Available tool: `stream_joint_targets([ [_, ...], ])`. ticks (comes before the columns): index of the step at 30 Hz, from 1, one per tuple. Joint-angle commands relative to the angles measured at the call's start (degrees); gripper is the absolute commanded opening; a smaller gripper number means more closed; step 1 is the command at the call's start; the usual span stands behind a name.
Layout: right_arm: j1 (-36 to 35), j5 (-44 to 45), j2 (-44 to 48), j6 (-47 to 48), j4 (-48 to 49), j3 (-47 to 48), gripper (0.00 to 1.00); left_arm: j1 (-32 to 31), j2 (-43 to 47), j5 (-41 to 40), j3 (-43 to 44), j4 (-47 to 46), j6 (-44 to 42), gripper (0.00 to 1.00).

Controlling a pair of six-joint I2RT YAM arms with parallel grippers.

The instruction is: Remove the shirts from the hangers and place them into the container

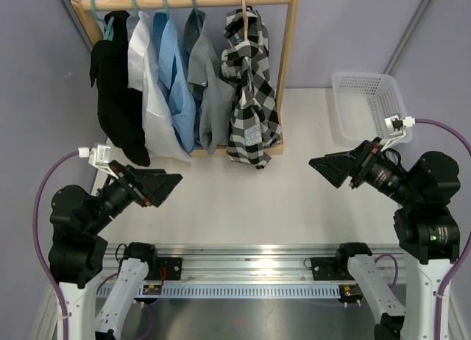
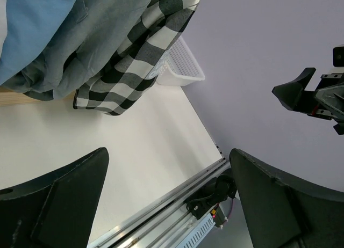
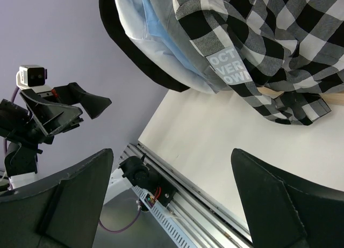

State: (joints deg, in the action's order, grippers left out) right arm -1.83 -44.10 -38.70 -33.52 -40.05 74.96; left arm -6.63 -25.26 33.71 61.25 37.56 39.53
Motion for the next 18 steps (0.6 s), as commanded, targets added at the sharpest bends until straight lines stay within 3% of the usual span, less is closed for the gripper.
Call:
stream_joint_targets([
  [1, -0.1, -2.0, -1.1, -1.1, 4.2, 2.1, 0.99, 0.0, 0.8, 2.9, -0.4, -3.8, 0.8, 0.99],
  [5, -0.2, -2.7, -4.0, -3.2, 9.7, 3.4, 1.00, 0.0, 1.0, 5.3, -1.4, -5.7, 1.5, 0.99],
  [12, -1.2, 1.0, -17.4, -1.4, 9.3, 15.9, 1.00, 0.0, 2.7, 5.6, -3.3, -7.3, 2.9, 0.99],
  [16, -14.0, 12.8, -28.0, 5.3, 3.2, 26.9, 1.00, 0.0, 3.5, 4.8, -4.1, -7.3, 3.3, 0.99],
  [17, -21.8, 20.0, -30.6, 9.3, -1.6, 33.4, 0.99, 0.0, 3.6, 4.9, -4.1, -7.1, 3.3, 0.99],
  [18, -24.9, 23.8, -33.4, 11.4, -4.7, 37.3, 0.99, 0.0, 3.5, 4.9, -4.0, -7.0, 3.0, 0.99],
])
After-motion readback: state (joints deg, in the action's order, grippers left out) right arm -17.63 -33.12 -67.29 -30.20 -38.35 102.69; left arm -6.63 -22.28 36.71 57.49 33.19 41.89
